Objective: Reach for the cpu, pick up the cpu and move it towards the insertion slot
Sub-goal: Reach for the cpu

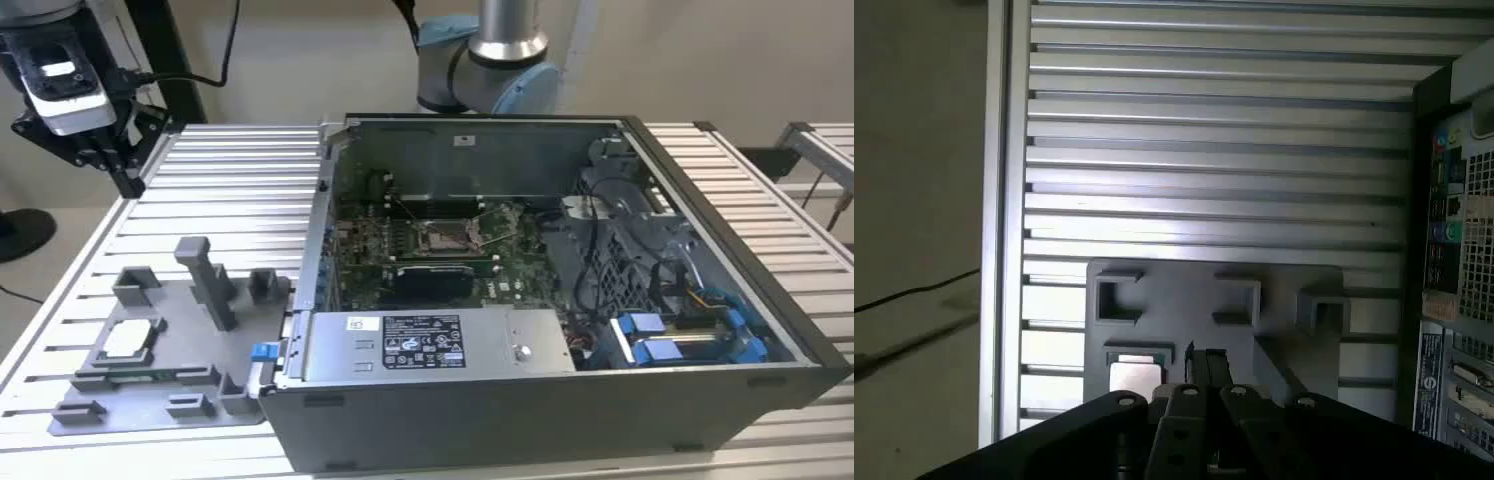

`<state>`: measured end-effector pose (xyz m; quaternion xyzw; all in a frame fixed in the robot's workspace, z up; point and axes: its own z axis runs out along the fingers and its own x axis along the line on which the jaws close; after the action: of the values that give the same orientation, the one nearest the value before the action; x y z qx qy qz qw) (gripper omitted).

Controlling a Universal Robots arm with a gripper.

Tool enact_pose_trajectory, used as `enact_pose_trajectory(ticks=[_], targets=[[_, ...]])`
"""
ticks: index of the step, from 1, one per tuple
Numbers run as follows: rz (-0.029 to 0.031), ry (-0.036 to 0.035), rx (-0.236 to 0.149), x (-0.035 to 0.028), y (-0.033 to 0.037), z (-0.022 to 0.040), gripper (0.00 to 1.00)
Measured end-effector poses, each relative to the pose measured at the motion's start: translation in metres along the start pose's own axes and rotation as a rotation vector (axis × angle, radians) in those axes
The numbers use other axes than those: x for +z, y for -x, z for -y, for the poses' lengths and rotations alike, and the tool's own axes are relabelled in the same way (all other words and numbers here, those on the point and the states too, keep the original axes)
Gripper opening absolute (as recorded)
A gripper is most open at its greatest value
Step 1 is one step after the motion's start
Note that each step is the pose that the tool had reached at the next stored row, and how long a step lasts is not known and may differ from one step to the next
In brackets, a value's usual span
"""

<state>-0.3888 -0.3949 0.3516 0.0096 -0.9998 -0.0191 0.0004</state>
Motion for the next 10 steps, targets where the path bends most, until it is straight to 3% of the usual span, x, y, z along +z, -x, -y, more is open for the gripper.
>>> enact_pose_trajectory(ticks=[10], targets=[[0.0,0.0,0.0,0.0,0.0,0.0,0.0]])
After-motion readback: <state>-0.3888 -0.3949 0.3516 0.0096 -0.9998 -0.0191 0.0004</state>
